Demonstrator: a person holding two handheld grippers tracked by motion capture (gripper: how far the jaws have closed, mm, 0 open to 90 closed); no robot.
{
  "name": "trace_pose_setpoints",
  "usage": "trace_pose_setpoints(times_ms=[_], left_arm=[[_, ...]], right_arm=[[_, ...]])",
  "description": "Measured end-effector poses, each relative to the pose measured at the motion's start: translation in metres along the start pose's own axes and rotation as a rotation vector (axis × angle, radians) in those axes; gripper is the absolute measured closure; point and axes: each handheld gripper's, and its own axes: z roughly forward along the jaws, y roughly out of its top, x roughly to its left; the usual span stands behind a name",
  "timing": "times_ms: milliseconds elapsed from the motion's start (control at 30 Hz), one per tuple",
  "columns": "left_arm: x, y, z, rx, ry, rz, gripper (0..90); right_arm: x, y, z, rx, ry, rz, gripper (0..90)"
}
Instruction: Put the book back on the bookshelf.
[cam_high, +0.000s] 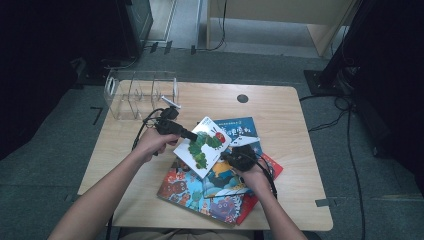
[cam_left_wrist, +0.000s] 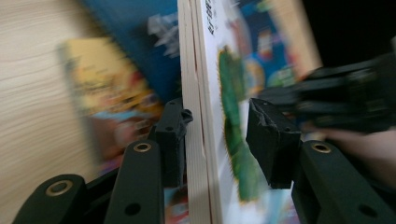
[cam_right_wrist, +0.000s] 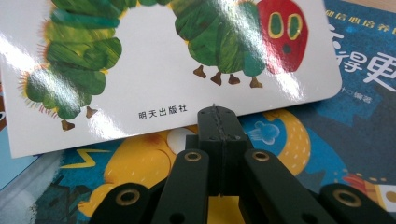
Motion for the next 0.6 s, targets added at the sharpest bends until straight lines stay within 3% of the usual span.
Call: trace_pose_setpoints(times_ms=[33,100,233,300,467,600], left_arm=[[-0.006,0.002,0.006,0.058,0.014,0.019,61.0],[-0.017,0.004,0.015,0.112,0.118,0.081,57.5],[-0.018,0.006,0.016,0.111,0.116,0.054,63.0],[-0.017,0.007,0.018,0.126,0.11,0.034,57.2],[-0.018,0.009,0.017,0.13,0.054,0.016,54.8],[-0.025,0.01,0.015,0.122,0.09,0.041,64.4]], right_arm=[[0.001,0.0,0.001,-0.002,0.003,-0.001,90.0],[0.005,0.002,0.003,-0.003,0.001,-0.014,90.0],[0.005,0.002,0.004,-0.001,0.002,-0.036,90.0],[0.004,0.002,0.004,-0.004,0.009,-0.037,90.0],[0.004,0.003,0.004,-0.003,0.012,-0.04,90.0],[0.004,0.003,0.005,-0.004,0.012,-0.046,90.0]])
